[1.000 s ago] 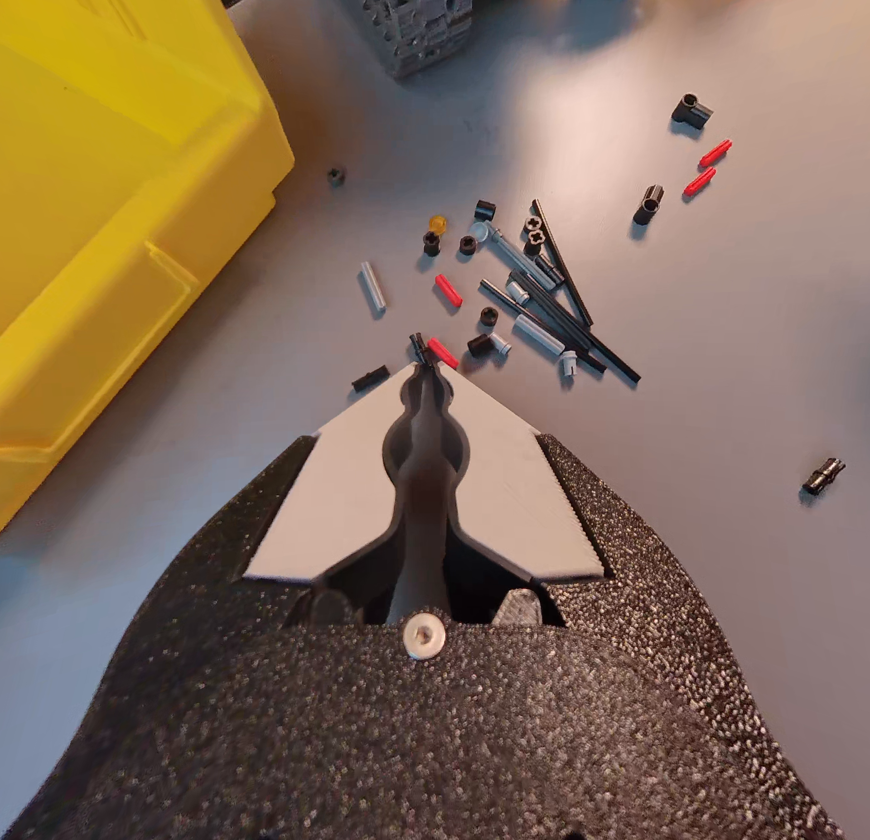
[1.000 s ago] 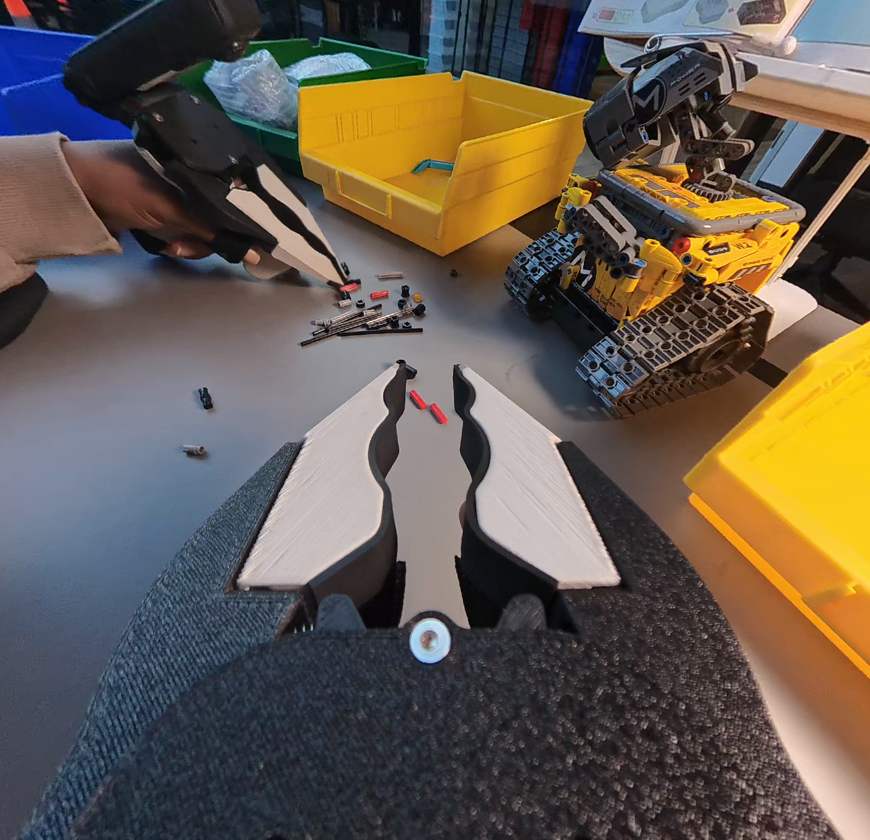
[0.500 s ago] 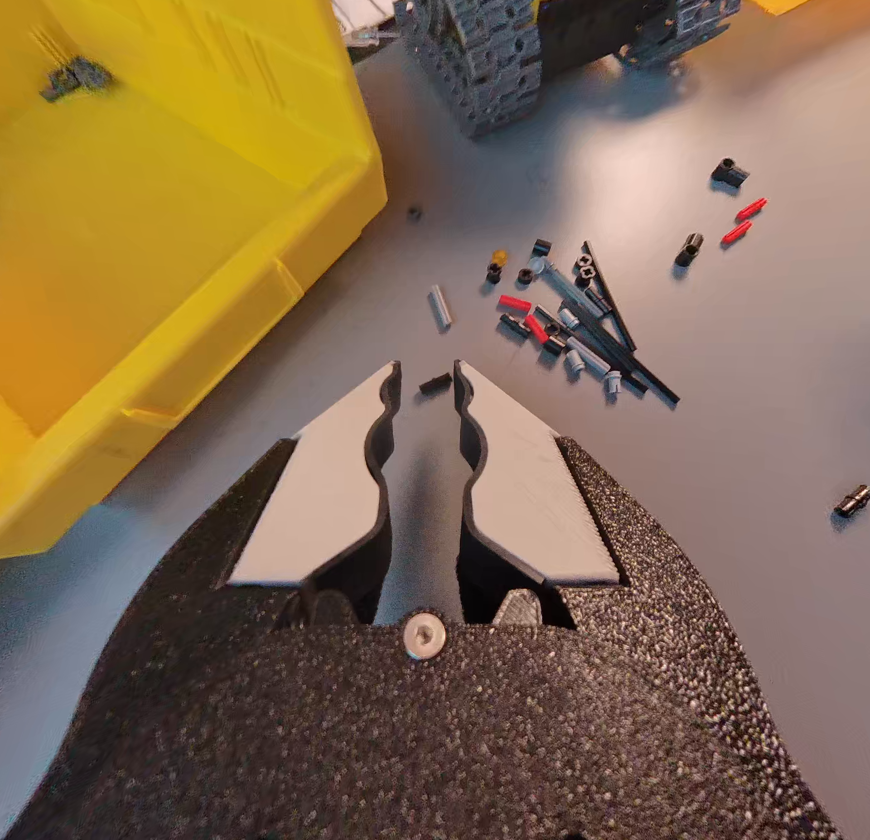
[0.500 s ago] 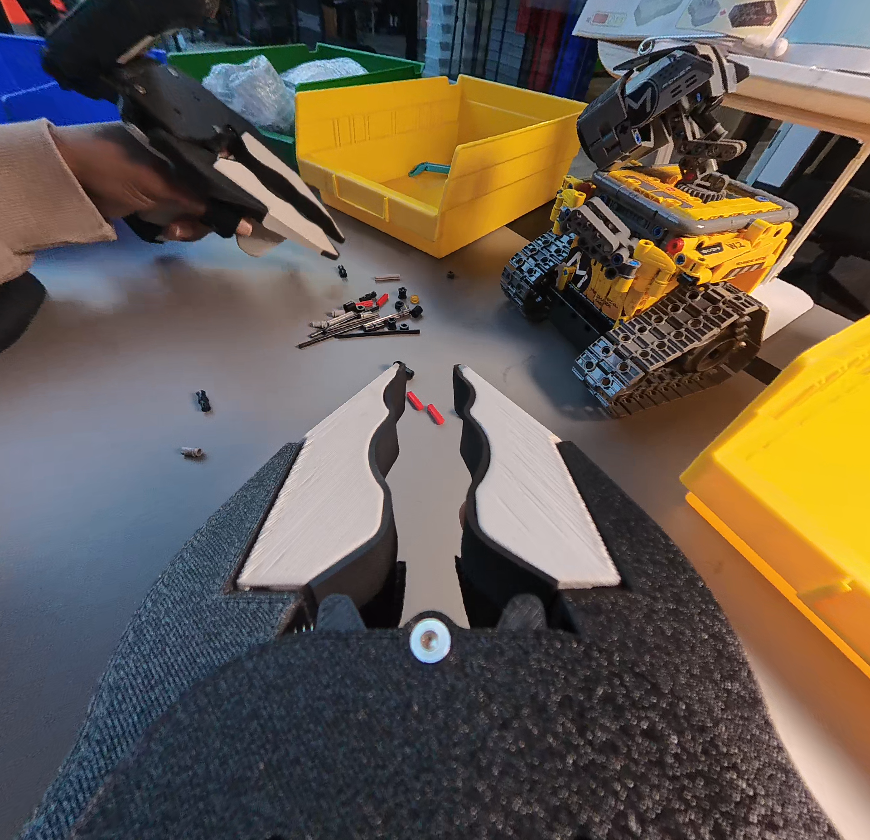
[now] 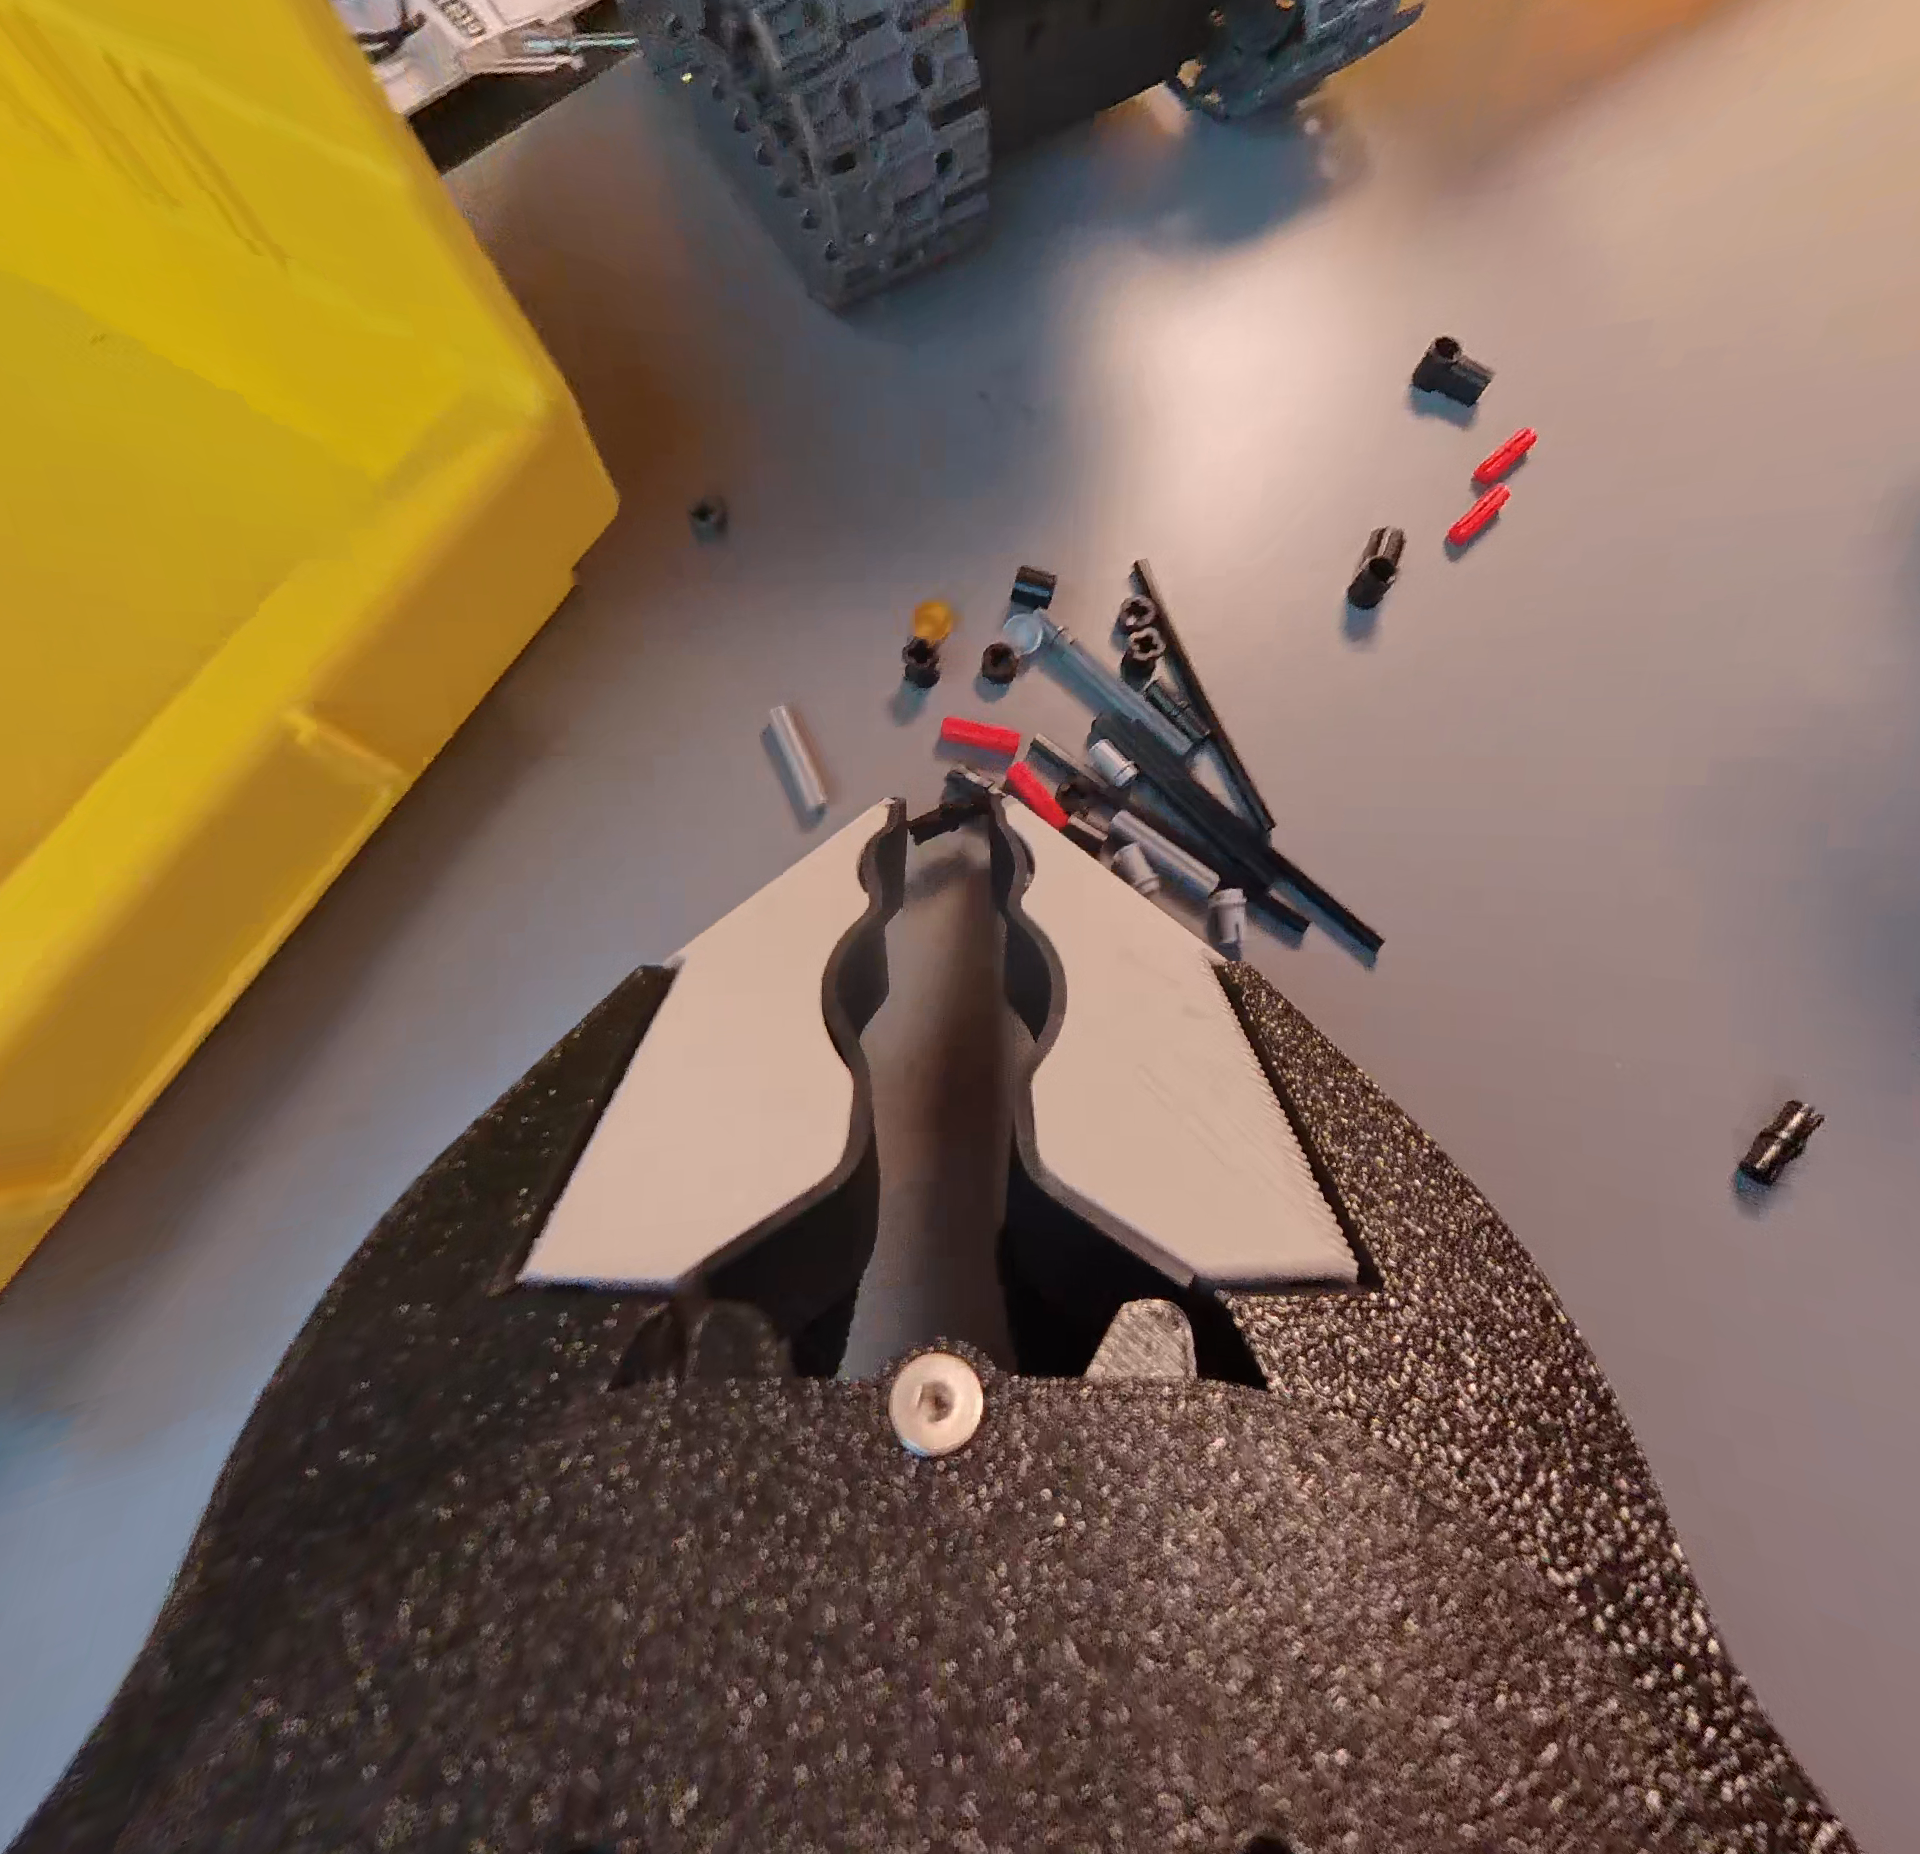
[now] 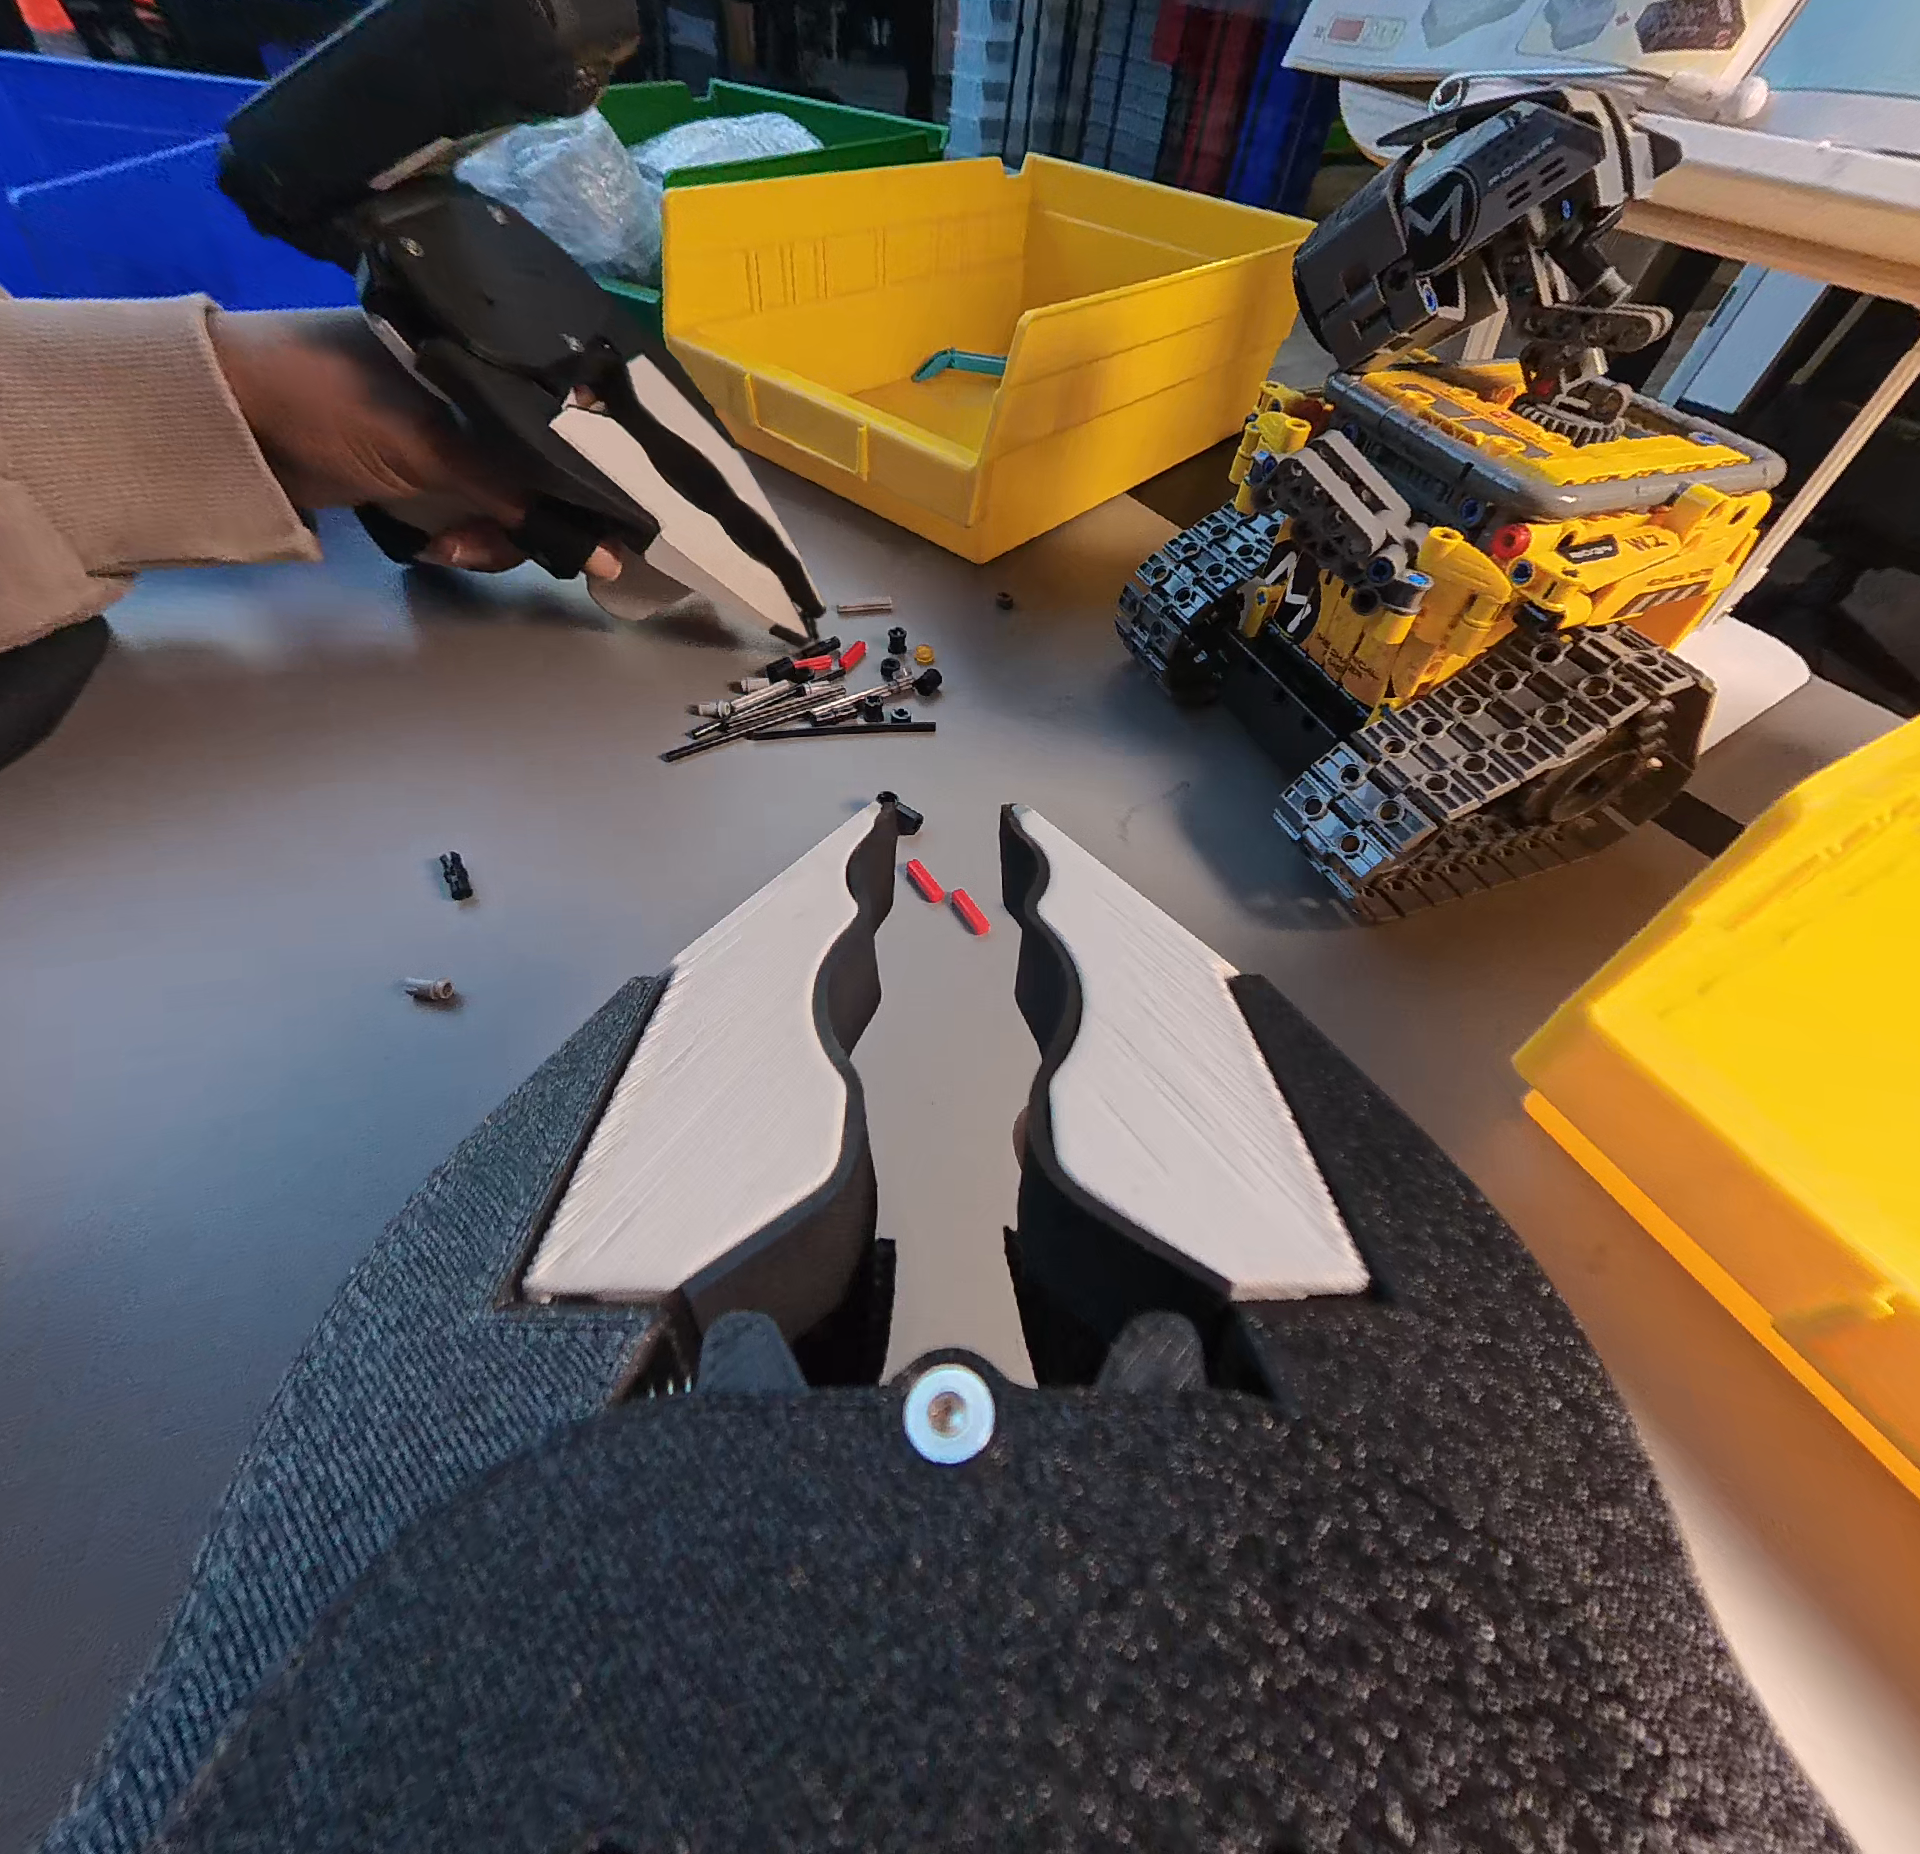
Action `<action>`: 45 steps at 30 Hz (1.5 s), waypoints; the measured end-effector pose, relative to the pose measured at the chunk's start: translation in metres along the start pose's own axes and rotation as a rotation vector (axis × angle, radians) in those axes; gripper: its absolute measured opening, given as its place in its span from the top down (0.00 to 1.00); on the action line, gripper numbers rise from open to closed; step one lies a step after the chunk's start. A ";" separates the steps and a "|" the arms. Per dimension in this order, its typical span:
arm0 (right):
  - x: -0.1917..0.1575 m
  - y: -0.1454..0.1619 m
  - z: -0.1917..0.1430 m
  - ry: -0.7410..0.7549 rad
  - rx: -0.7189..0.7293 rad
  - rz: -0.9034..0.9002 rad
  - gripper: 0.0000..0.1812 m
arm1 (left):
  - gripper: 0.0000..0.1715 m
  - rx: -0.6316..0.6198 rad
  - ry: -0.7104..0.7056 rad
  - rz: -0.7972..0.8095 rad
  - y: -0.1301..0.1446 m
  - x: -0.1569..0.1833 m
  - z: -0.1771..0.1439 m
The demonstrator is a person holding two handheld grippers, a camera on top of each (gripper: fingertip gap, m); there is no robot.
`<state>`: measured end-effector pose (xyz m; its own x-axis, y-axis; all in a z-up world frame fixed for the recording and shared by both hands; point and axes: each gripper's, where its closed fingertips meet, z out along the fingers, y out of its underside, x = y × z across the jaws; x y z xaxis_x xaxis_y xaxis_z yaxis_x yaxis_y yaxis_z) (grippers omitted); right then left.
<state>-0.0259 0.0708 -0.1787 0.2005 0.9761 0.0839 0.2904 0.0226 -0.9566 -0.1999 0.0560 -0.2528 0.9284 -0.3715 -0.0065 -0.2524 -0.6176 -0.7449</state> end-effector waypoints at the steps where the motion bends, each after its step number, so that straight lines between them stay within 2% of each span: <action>1: 0.000 0.000 0.000 0.001 0.000 -0.002 0.89 | 0.91 0.002 0.025 0.015 -0.004 0.007 0.004; 4: 0.002 0.000 -0.001 0.007 -0.001 -0.002 0.89 | 0.91 -0.002 0.038 0.050 -0.011 0.016 0.014; 7: 0.004 -0.001 -0.002 0.011 0.003 0.002 0.89 | 0.87 0.064 0.060 0.038 -0.022 0.019 0.010; 11: 0.003 0.000 -0.002 0.008 0.003 0.003 0.89 | 0.86 0.144 0.005 -0.070 -0.028 -0.007 -0.005; 13: 0.002 0.000 -0.001 0.005 0.000 0.002 0.89 | 0.87 0.113 -0.080 -0.106 -0.019 -0.027 -0.006; 15: 0.002 0.001 0.000 0.003 -0.003 0.003 0.89 | 0.87 0.058 -0.109 -0.114 -0.009 -0.034 -0.002; 17: 0.002 0.002 0.000 0.003 -0.006 0.003 0.89 | 0.88 0.023 -0.106 -0.091 -0.006 -0.032 0.004; 22: 0.003 0.002 0.000 0.006 -0.005 0.003 0.89 | 0.98 -0.039 -0.127 -0.030 -0.005 -0.029 0.016; 29: 0.004 0.003 -0.001 0.008 -0.007 0.004 0.89 | 0.98 -0.033 -0.007 0.063 -0.020 0.001 0.031; 34: 0.005 0.002 -0.002 0.010 -0.004 0.006 0.89 | 0.90 0.029 0.041 0.025 -0.029 0.006 0.026; 39: 0.005 0.003 -0.001 0.008 -0.007 0.006 0.89 | 0.89 0.099 -0.074 -0.044 -0.037 -0.019 0.018; 42: 0.004 0.004 0.000 0.007 -0.010 0.006 0.89 | 0.89 0.091 -0.163 -0.054 -0.037 -0.032 0.020; 45: 0.003 0.005 0.001 0.003 -0.012 0.008 0.89 | 0.88 0.061 -0.180 -0.078 -0.039 -0.038 0.030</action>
<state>-0.0248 0.0742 -0.1833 0.2055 0.9756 0.0776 0.2999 0.0127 -0.9539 -0.2173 0.1148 -0.2431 0.9797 -0.1906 -0.0623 -0.1657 -0.5945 -0.7868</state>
